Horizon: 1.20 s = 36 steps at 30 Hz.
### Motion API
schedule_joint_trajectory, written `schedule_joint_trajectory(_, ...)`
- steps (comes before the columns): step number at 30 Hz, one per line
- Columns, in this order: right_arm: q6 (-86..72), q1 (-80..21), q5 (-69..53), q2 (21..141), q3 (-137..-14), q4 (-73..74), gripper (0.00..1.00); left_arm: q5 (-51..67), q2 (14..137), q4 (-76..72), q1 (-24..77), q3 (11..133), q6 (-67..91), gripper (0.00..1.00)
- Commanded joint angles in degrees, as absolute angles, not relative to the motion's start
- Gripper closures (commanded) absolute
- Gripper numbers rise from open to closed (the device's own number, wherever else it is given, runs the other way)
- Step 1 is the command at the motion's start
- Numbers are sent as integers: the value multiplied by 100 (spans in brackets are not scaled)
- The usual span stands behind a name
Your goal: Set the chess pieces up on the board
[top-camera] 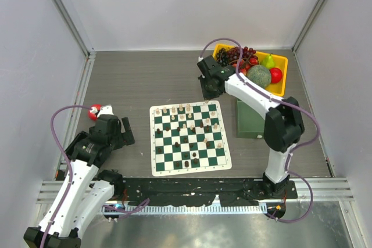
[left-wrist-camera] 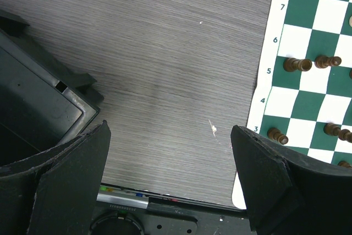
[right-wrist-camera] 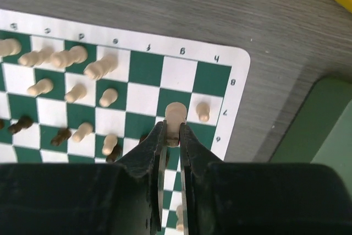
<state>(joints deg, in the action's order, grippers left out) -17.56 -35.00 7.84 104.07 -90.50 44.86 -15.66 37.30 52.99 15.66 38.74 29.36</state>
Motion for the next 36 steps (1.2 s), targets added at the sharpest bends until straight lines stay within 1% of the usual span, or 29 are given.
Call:
schedule_joint_trajectory(1,-1600,-3428,695,10994,-9474,4263,83,-1652,3683,5124,1538,3894,2892,1)
schedule_joint_trajectory(4,-1608,-3384,624,11372,-9667,4254,83,-1652,3691,5115,1538,3894,2883,1)
schedule_joint_trajectory(10,-1600,-3357,624,11715,-9879,4236,82,-1661,3691,5107,1538,3894,2883,1)
schedule_joint_trajectory(29,-1582,-3357,633,12041,-9712,4315,82,-1635,3700,5115,1538,3894,2874,1)
schedule_joint_trajectory(33,-1582,-3357,624,12076,-9703,4315,81,-1652,3674,5107,1538,3894,2883,1)
schedule_joint_trajectory(36,-1547,-3357,607,12050,-9703,4315,78,-1644,3691,5115,1538,3894,2874,1)
